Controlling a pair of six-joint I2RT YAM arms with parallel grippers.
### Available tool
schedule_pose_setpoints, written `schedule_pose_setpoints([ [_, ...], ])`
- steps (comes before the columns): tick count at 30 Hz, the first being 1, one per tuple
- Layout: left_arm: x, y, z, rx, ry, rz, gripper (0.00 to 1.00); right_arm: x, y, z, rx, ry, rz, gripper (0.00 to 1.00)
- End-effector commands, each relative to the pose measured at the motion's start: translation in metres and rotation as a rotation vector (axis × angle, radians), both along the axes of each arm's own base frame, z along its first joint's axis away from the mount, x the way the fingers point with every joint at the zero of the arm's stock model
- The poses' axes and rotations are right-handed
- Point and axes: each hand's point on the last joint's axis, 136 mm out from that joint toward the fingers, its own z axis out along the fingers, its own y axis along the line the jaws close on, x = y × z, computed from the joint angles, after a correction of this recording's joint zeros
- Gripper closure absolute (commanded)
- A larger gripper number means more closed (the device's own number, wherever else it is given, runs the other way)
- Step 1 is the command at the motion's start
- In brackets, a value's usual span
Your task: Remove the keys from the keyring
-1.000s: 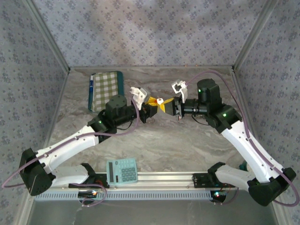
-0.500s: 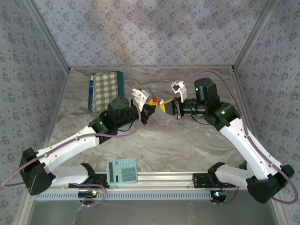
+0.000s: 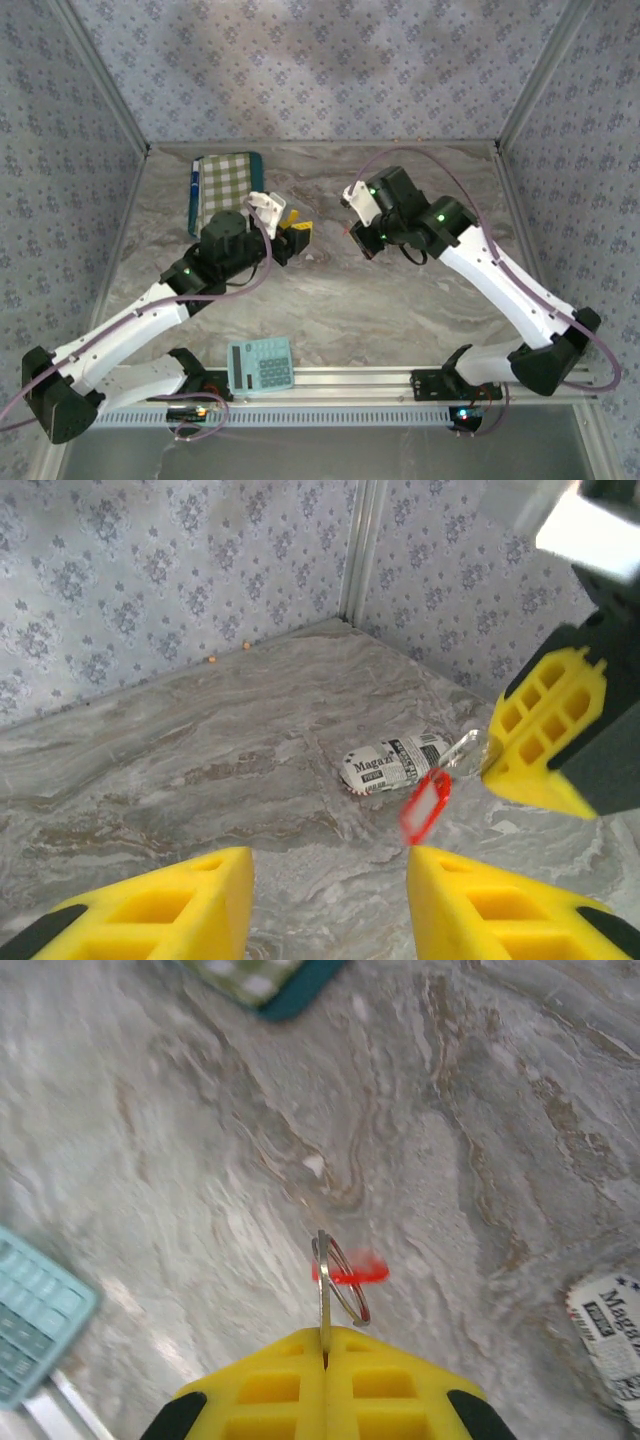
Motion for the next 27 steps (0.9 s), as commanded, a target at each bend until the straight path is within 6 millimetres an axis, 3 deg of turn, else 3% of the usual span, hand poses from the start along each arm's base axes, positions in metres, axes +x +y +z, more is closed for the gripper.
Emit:
schedule_pose_setpoints([
  [1,-0.016,-0.007,0.004,-0.033,0.045,-0.122,0.54,-0.003,-0.01,0.016,-0.063,-0.084,0.038,1.0],
  [4,-0.027,-0.017,0.007,-0.045,0.05,-0.212,0.52,-0.012,-0.002,0.031,0.018,-0.123,0.089,1.0],
  [11,-0.033,-0.03,0.008,-0.081,0.029,-0.299,0.4,-0.029,0.008,0.055,0.14,-0.177,0.172,1.0],
  [13,-0.044,-0.035,0.011,-0.093,-0.047,-0.374,0.38,-0.032,0.01,0.058,0.162,-0.183,0.188,1.0],
  [21,-0.049,-0.042,0.024,-0.11,-0.101,-0.414,0.44,-0.047,0.019,0.062,0.228,-0.182,0.263,1.0],
  [27,-0.055,-0.056,0.031,-0.098,-0.131,-0.489,0.37,-0.058,0.027,0.067,0.283,-0.162,0.319,1.0],
])
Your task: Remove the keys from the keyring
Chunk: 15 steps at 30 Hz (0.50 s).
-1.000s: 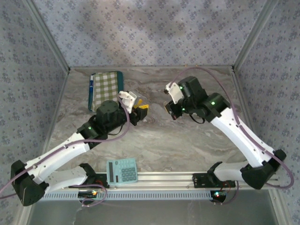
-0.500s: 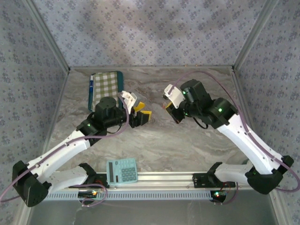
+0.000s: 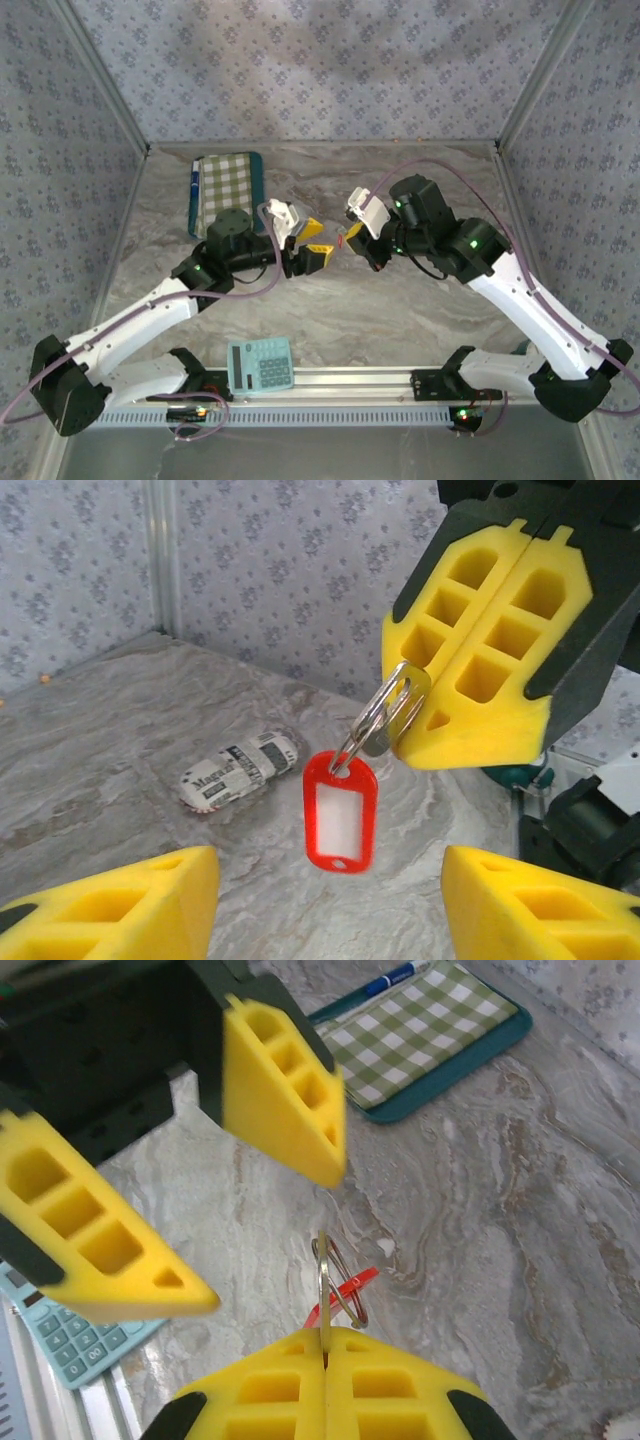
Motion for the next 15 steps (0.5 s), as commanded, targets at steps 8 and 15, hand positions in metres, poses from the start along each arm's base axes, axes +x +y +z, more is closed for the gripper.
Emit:
schedule_pose_setpoints([
  [8,-0.021,-0.021,0.034,-0.036,-0.152,-0.157,0.33,-0.017,0.009,0.01,0.065,0.008,0.09,1.0],
  [15,-0.029,-0.023,0.032,-0.017,-0.162,-0.19,0.55,-0.018,0.008,0.008,0.072,0.013,0.081,1.0],
])
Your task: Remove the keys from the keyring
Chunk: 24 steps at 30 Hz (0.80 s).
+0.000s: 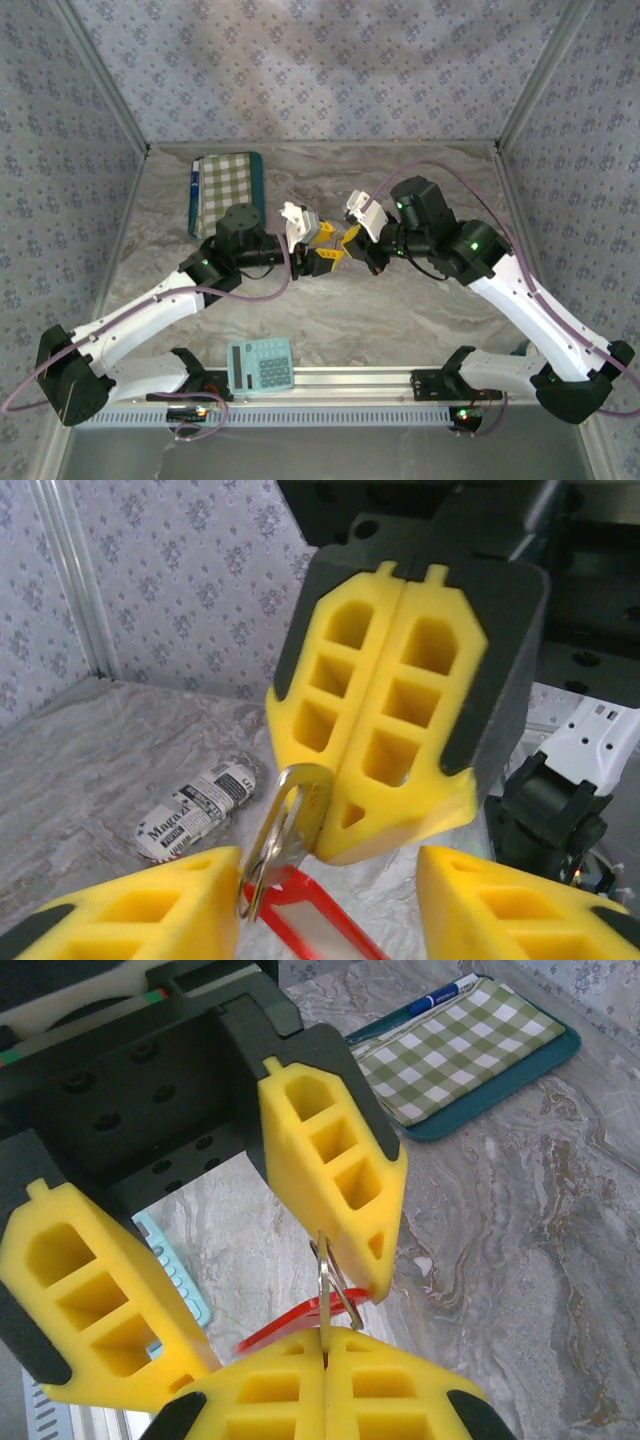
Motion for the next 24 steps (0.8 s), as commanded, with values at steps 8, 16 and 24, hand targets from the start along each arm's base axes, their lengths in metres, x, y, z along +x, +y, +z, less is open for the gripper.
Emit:
schedule_pose_setpoints([
  [8,-0.01,0.0,0.015,-0.005,-0.03,-0.032,0.93,0.003,-0.007,0.006,0.031,-0.02,-0.038,1.0],
  [16,-0.007,0.002,0.016,-0.001,-0.04,0.006,0.94,0.02,-0.015,0.003,0.007,-0.012,-0.143,1.0],
  [24,-0.004,0.005,0.011,0.014,-0.084,0.076,0.78,0.036,-0.02,-0.009,-0.065,0.097,-0.24,1.0],
])
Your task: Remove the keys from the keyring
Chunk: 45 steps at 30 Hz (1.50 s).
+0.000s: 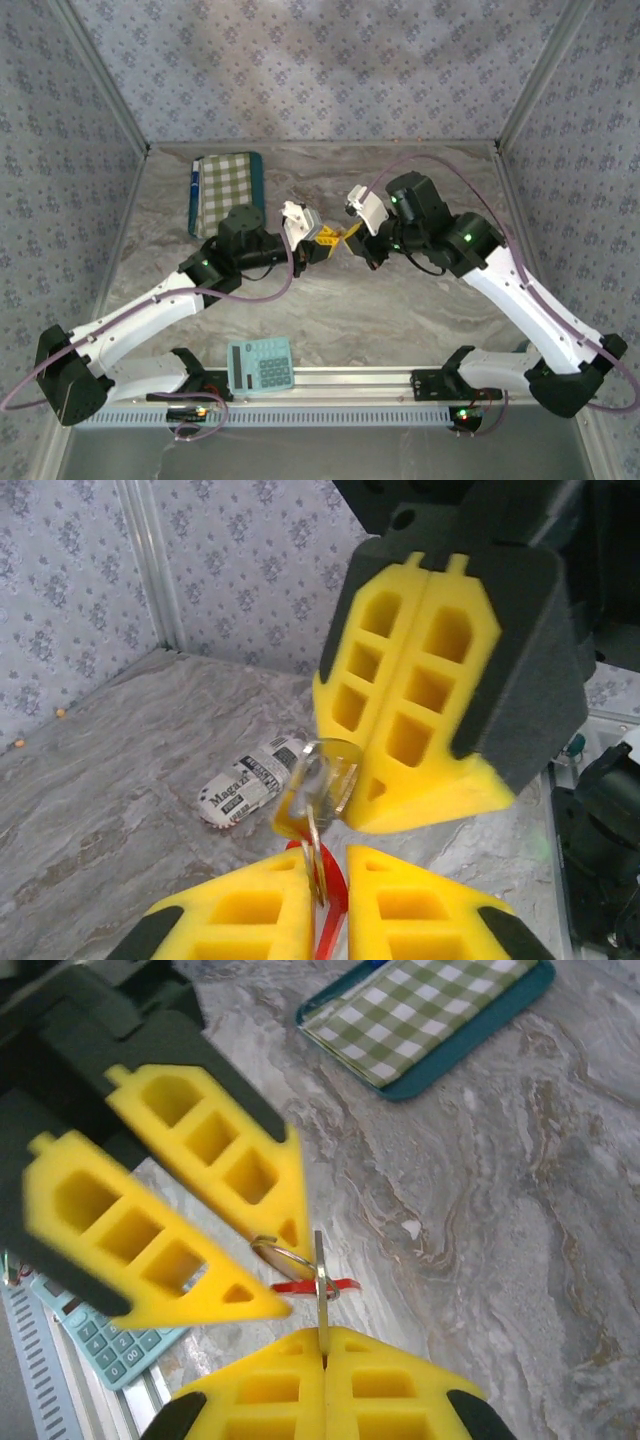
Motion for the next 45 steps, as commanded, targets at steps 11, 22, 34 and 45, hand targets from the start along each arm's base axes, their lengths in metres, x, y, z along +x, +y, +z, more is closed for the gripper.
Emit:
schedule_pose_setpoints([
  [11,-0.012,0.018,0.009,-0.036,-0.064,0.055,0.56,0.02,-0.019,0.01,-0.056,-0.137,-0.099,1.0],
  [22,0.01,0.049,0.039,-0.146,0.074,0.122,0.42,-0.013,0.002,0.023,0.094,-0.088,0.091,1.0],
  [34,-0.008,0.03,0.062,-0.122,0.191,-0.157,0.63,-0.025,0.01,0.02,0.11,-0.047,0.172,1.0],
  [45,-0.009,0.015,0.06,-0.087,0.227,-0.246,0.62,-0.031,0.014,0.021,0.123,-0.039,0.209,1.0],
])
